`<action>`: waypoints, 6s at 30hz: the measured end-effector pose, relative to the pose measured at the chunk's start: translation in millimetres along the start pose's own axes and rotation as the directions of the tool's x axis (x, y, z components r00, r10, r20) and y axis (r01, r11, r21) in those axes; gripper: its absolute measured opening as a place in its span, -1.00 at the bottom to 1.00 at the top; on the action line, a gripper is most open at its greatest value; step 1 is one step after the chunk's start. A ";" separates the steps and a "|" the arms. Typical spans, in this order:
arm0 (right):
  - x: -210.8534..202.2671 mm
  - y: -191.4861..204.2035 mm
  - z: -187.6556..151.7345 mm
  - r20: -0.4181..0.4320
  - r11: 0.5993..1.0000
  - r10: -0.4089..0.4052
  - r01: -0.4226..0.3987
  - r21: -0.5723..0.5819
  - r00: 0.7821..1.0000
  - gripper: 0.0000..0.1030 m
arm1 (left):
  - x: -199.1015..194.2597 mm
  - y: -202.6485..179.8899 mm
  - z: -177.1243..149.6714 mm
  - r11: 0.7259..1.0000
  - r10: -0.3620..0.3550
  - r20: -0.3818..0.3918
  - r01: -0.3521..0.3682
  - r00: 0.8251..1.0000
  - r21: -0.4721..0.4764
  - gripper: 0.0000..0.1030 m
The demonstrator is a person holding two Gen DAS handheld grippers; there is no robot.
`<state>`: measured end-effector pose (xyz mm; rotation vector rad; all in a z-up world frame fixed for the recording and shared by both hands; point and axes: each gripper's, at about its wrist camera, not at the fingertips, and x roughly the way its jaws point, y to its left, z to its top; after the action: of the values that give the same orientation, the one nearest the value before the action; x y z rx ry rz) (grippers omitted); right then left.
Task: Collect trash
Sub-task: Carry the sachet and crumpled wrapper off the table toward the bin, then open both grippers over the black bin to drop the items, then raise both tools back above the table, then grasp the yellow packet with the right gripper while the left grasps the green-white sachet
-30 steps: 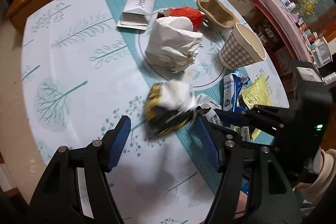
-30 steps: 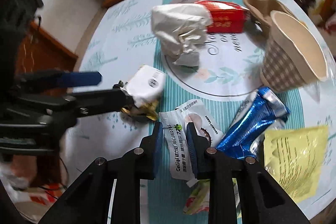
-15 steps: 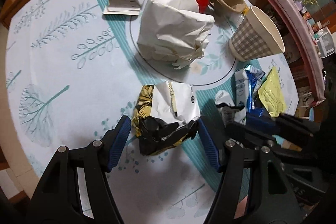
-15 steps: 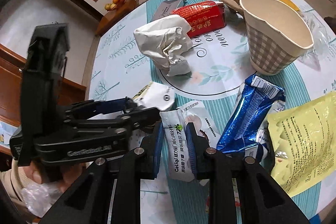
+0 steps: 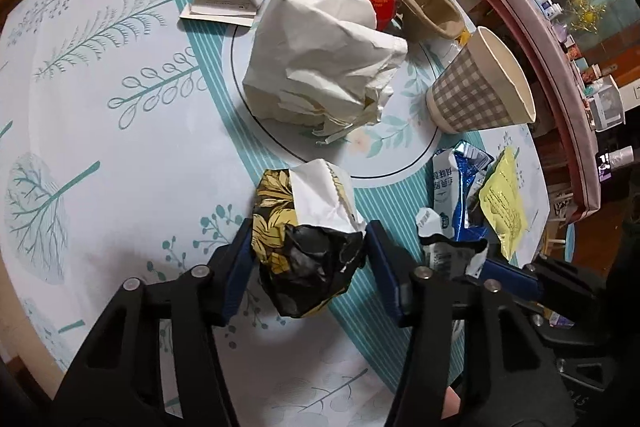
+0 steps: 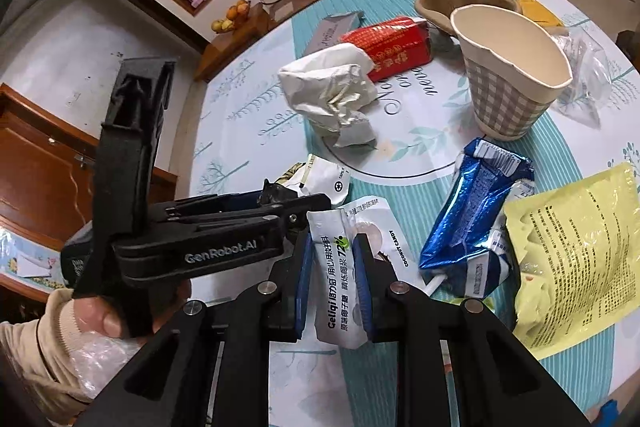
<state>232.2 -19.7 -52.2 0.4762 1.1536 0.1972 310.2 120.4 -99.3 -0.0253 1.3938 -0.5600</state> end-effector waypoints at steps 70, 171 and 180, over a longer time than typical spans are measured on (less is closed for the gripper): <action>-113.6 -300.0 -313.9 -0.195 0.982 0.176 -0.159 0.100 0.965 -0.61 | 71.3 -293.8 -338.8 0.943 0.259 0.104 -0.228 0.960 -0.242 -0.07; -96.4 -96.7 -123.1 0.271 0.761 -0.282 0.386 -0.522 0.920 0.18 | -37.2 -172.2 -175.0 0.922 0.303 0.205 -0.232 0.931 -0.311 0.60; -46.6 -92.1 -130.8 0.377 0.621 -0.339 0.507 -0.598 0.862 0.18 | -8.6 -136.0 -151.0 0.939 0.211 0.183 -0.147 0.960 -0.311 0.59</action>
<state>85.9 -85.3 -97.6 -0.4438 0.8492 0.1305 120.4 51.5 -75.2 -0.1914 1.2418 -0.1856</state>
